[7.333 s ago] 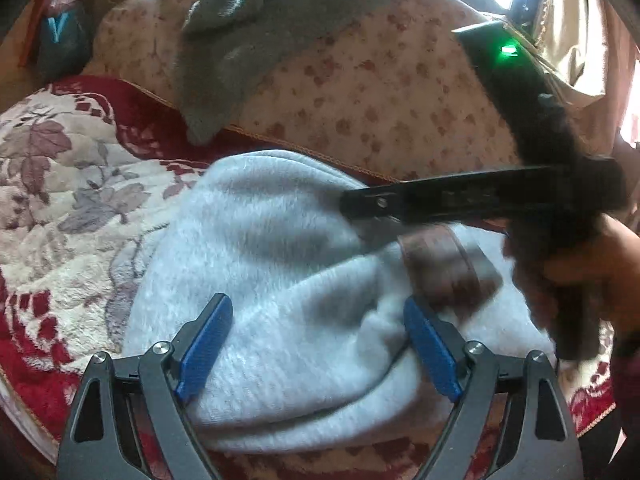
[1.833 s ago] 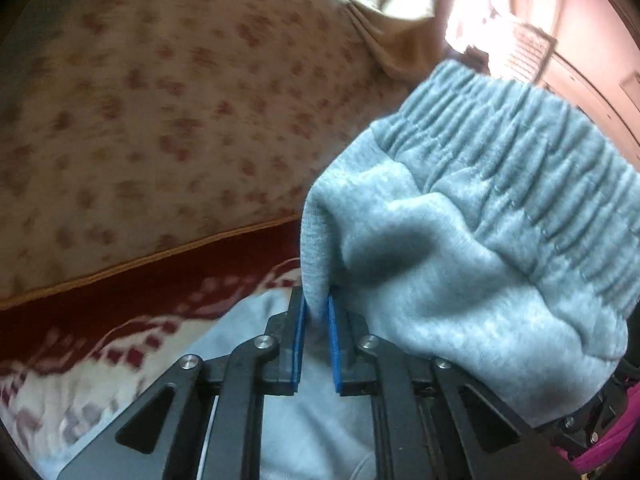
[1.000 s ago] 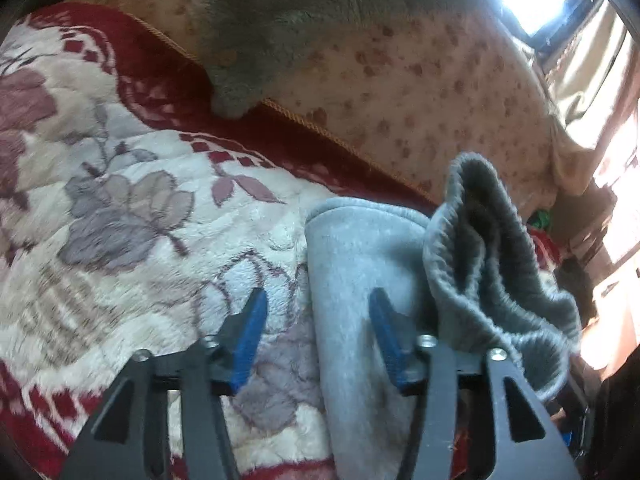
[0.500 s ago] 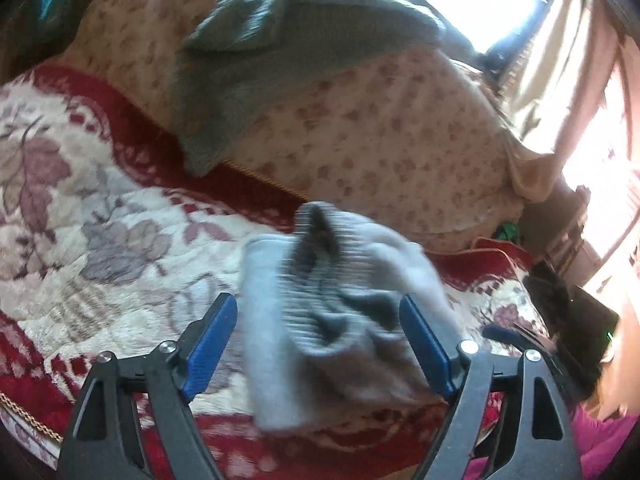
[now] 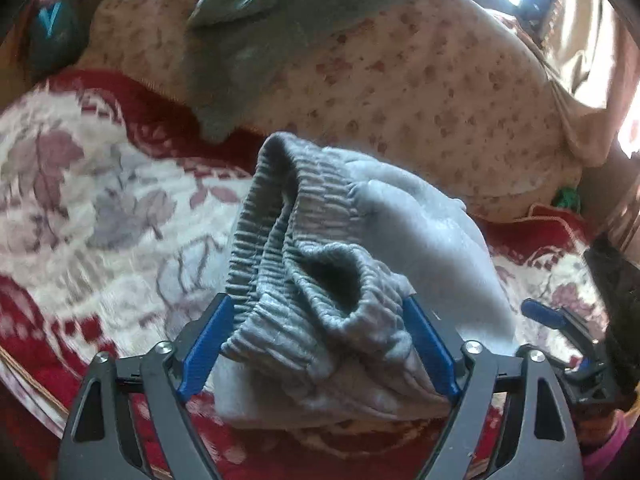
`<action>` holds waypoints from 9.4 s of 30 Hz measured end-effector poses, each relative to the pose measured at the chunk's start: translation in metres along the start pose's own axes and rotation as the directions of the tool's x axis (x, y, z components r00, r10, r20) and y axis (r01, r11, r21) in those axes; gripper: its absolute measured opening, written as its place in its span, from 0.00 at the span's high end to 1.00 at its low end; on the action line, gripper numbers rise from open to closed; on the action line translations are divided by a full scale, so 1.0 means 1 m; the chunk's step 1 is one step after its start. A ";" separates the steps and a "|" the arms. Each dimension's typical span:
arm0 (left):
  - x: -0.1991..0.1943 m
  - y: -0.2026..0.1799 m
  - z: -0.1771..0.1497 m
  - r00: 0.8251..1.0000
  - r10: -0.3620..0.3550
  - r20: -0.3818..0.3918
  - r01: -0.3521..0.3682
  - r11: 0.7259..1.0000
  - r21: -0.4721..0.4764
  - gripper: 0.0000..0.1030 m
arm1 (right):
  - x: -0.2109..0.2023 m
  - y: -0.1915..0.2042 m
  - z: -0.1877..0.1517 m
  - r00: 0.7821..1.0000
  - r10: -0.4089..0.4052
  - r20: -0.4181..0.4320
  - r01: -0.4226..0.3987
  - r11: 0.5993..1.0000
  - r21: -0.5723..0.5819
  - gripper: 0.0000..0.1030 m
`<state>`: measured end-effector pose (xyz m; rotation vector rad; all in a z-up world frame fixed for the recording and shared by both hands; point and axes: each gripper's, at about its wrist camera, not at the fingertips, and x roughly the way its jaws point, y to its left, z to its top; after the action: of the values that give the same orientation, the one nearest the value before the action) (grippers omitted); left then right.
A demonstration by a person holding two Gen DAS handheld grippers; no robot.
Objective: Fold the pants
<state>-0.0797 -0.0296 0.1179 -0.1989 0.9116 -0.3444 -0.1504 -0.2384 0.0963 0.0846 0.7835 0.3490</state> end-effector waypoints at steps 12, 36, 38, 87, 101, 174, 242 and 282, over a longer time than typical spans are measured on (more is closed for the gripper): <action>0.004 0.025 -0.041 1.000 -0.016 0.015 0.016 0.999 -0.028 0.33 | 0.038 0.034 -0.027 0.997 -0.064 -0.035 0.058 0.987 -0.147 0.00; -0.027 -0.058 -0.015 0.965 0.131 0.229 -0.149 0.987 0.066 0.21 | 0.028 -0.009 0.060 0.999 -0.034 -0.001 0.034 0.999 -0.037 0.00; -0.018 -0.059 -0.018 0.963 0.152 0.221 -0.172 0.982 0.072 0.21 | 0.042 -0.010 0.070 1.000 -0.026 -0.013 0.025 0.999 -0.023 0.00; -0.014 -0.083 -0.040 0.918 0.326 0.223 -0.331 0.943 -0.015 0.12 | -0.001 -0.037 0.030 0.992 -0.126 0.010 0.124 0.986 0.114 0.01; -0.040 -0.100 -0.042 0.903 0.321 0.286 -0.335 0.942 0.003 0.12 | -0.016 -0.030 0.021 0.995 -0.099 0.024 0.096 0.991 0.093 0.00; 0.022 0.019 -0.041 0.973 -0.094 0.211 0.121 0.985 -0.120 0.31 | 0.076 -0.098 0.001 0.898 0.439 -0.024 -0.387 0.815 0.432 0.18; 0.006 -0.224 -0.065 0.969 0.013 0.245 -0.063 0.978 0.198 0.13 | -0.151 -0.150 -0.055 0.937 -0.317 0.145 0.256 0.908 0.332 0.00; 0.022 -0.259 -0.064 0.973 0.047 0.227 -0.100 0.968 0.229 0.12 | -0.147 -0.131 -0.061 0.938 -0.326 0.116 0.279 0.911 0.304 0.00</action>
<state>-0.1718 -0.2793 0.1437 0.0194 0.6498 -0.3522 -0.2533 -0.4144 0.1263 0.2545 0.6658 -0.0694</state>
